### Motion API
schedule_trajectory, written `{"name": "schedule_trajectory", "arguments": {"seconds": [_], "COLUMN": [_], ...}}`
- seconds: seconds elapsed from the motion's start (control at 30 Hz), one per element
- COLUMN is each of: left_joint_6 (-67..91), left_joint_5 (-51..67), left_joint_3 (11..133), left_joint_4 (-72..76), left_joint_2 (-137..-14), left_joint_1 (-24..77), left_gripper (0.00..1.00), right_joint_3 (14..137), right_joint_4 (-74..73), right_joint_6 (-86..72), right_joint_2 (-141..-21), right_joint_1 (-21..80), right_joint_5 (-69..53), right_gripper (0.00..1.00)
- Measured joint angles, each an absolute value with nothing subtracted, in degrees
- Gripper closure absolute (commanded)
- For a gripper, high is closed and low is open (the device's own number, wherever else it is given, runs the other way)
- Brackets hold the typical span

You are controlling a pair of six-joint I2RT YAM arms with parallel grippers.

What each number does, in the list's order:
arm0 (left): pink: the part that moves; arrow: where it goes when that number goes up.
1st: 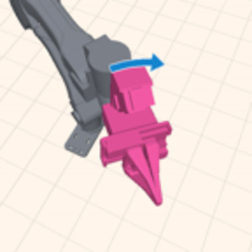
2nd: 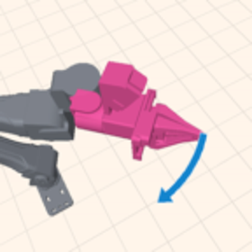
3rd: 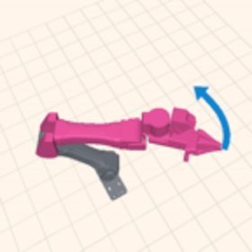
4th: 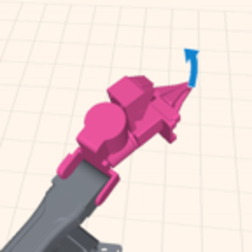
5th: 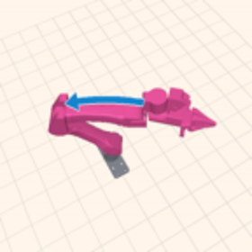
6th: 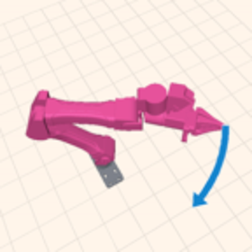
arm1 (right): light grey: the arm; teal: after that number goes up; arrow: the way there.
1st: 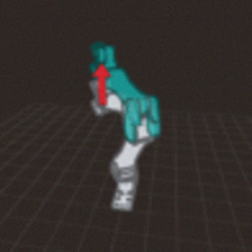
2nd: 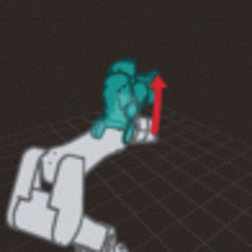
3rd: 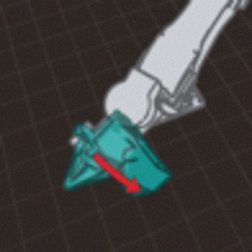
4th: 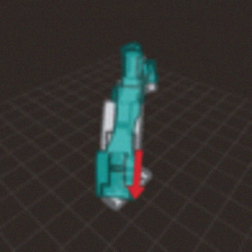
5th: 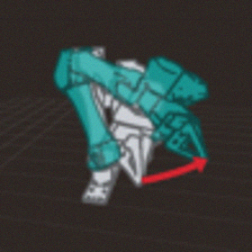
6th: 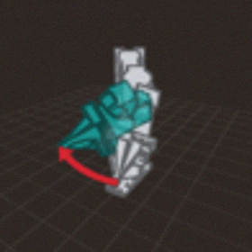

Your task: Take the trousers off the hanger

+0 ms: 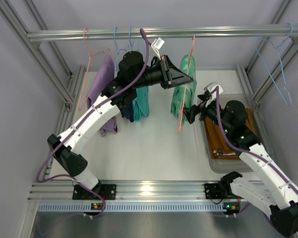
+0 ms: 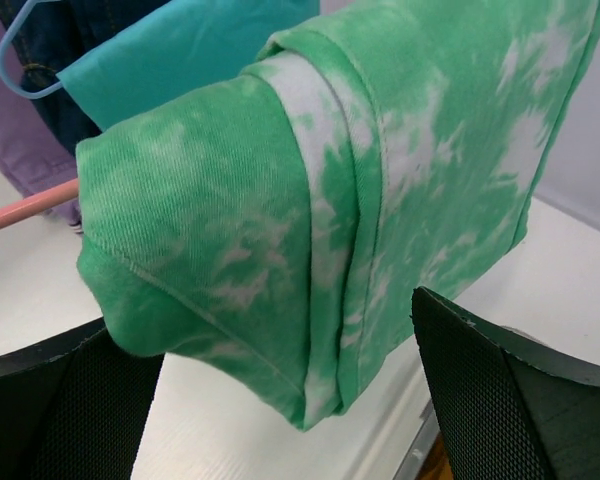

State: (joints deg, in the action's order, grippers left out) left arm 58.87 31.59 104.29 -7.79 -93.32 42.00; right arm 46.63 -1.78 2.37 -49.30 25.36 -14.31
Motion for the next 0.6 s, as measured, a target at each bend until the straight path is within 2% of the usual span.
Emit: {"name": "schedule_trajectory", "arguments": {"seconds": [0.6], "left_joint_6": [58.78], "left_joint_5": [31.64], "left_joint_3": [104.31], "left_joint_4": [-7.81], "left_joint_2": [-93.32], "left_joint_1": [42.04], "left_gripper": [1.0], "right_joint_3": [46.59], "right_joint_4": [1.3], "right_joint_6": [12.4], "right_joint_2": [-49.69], "right_joint_1": [24.53], "right_joint_5": [-13.19], "right_gripper": [0.02]}}
